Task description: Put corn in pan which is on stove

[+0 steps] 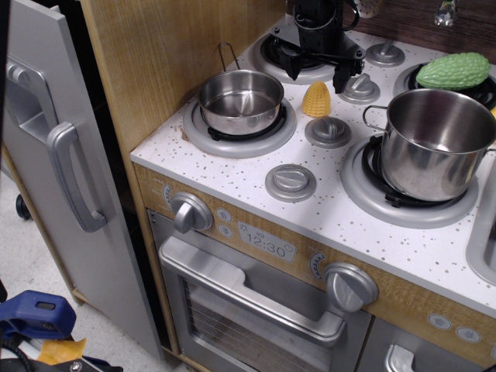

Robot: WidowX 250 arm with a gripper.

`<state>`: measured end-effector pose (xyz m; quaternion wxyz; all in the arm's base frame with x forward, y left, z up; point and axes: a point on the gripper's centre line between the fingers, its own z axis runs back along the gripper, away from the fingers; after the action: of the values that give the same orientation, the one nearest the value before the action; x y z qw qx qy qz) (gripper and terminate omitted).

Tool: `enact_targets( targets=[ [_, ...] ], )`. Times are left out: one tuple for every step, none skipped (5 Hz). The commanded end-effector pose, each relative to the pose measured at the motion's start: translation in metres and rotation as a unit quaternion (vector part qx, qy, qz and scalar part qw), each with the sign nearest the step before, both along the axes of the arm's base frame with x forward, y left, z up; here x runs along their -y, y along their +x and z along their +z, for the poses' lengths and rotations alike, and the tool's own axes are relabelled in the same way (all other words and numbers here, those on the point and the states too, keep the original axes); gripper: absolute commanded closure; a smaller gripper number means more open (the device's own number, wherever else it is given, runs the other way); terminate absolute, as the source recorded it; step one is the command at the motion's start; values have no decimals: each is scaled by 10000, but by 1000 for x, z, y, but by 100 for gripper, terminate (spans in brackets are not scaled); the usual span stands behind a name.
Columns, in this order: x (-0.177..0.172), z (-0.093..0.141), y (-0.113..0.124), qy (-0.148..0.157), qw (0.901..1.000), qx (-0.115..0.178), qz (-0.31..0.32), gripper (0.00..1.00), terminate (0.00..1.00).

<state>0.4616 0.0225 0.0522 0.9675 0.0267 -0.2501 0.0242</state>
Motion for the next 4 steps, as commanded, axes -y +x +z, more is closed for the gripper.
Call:
enact_targets(
  targets=[
    [0,0,0,0,10000,0,0,0,0],
    [-2,-4,15,-51,9999,14,-98,0,0],
    [-3,-6,20,-98,9999,4,-116,0,0],
    [-1,-13,19,-159,9998,73,-81,0,0]
  ],
)
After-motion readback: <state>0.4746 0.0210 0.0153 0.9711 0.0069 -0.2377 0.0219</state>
